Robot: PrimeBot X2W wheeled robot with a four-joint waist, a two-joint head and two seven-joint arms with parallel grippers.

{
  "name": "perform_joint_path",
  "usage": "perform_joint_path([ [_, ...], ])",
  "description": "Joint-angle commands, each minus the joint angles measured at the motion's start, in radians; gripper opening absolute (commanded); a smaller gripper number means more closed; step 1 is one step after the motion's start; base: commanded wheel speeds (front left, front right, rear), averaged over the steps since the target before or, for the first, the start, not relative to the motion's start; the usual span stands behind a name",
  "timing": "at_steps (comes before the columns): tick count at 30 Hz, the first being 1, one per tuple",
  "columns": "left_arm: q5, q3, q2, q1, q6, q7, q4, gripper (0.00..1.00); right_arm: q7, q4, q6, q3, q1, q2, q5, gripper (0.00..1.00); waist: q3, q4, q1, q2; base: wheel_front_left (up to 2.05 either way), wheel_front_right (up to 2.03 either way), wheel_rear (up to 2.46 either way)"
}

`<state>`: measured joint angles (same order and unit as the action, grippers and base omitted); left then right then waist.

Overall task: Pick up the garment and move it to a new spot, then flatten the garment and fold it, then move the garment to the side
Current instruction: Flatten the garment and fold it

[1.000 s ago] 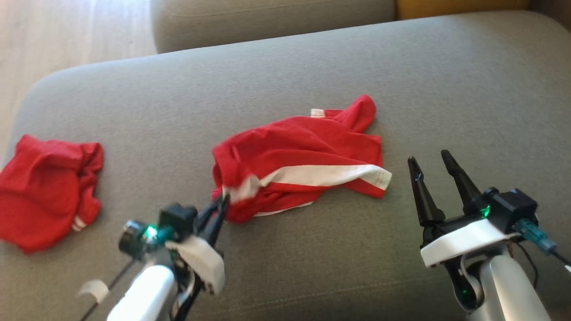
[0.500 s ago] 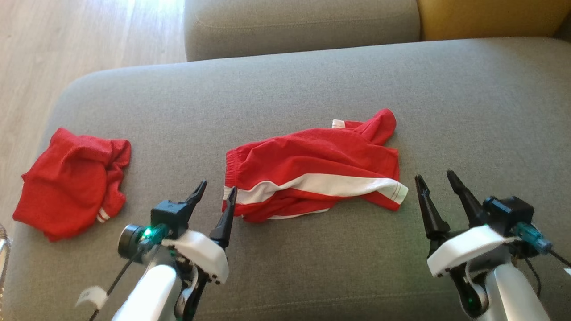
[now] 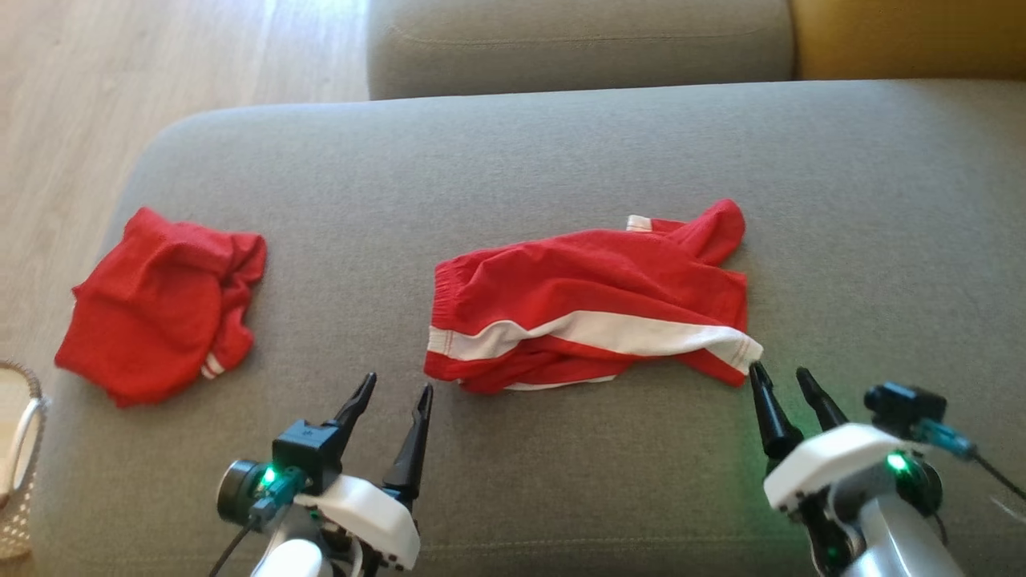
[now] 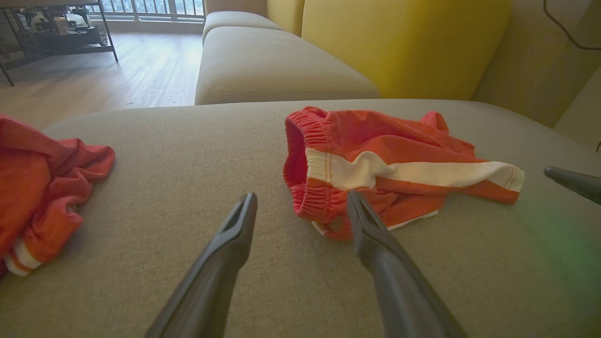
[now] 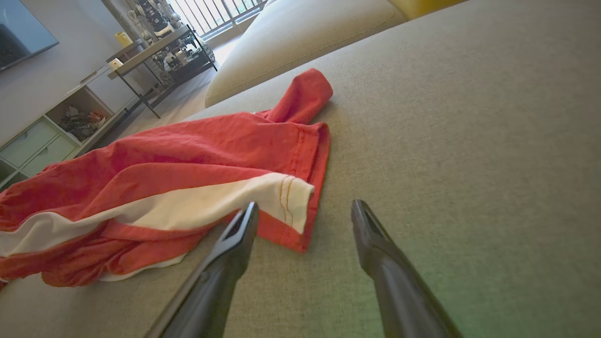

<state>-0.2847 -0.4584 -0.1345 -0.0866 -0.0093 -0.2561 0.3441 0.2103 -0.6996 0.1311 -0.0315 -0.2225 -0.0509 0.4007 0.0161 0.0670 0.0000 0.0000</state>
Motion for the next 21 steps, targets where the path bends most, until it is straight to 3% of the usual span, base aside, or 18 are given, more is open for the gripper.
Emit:
perform_joint_path([
  [1,0.008,0.032,-0.002,-0.036,-0.003,-0.006,-0.03,1.0,0.016,0.014,0.0,0.028,-0.062,0.001,0.003,1.0,0.005,0.01,0.0,0.0,0.0,0.0,0.0],
  [12,0.022,0.04,0.015,-0.045,-0.019,-0.006,-0.034,1.0,0.051,-0.281,0.0,0.058,-0.228,0.001,0.077,1.0,0.024,0.045,0.0,0.0,0.0,0.0,0.0],
  [13,0.023,0.042,0.015,-0.045,-0.02,-0.006,-0.034,1.0,0.051,-0.288,0.0,0.06,-0.237,0.001,0.08,0.94,0.025,0.045,0.0,0.0,0.0,0.0,0.0],
  [14,0.023,0.044,0.016,-0.046,-0.021,-0.006,-0.034,1.0,0.051,-0.291,0.0,0.065,-0.243,0.001,0.085,0.37,0.027,0.045,0.0,0.0,0.0,0.0,0.0],
  [15,0.024,0.046,0.017,-0.047,-0.022,-0.006,-0.033,1.0,0.051,-0.287,0.0,0.071,-0.248,0.001,0.087,0.0,0.028,0.045,0.0,0.0,0.0,0.0,0.0],
  [21,0.026,0.052,0.021,-0.057,-0.027,-0.006,-0.014,1.0,0.051,-0.234,0.0,0.066,-0.233,0.001,0.043,0.0,0.028,0.03,0.0,0.0,0.0,0.0,0.0],
])
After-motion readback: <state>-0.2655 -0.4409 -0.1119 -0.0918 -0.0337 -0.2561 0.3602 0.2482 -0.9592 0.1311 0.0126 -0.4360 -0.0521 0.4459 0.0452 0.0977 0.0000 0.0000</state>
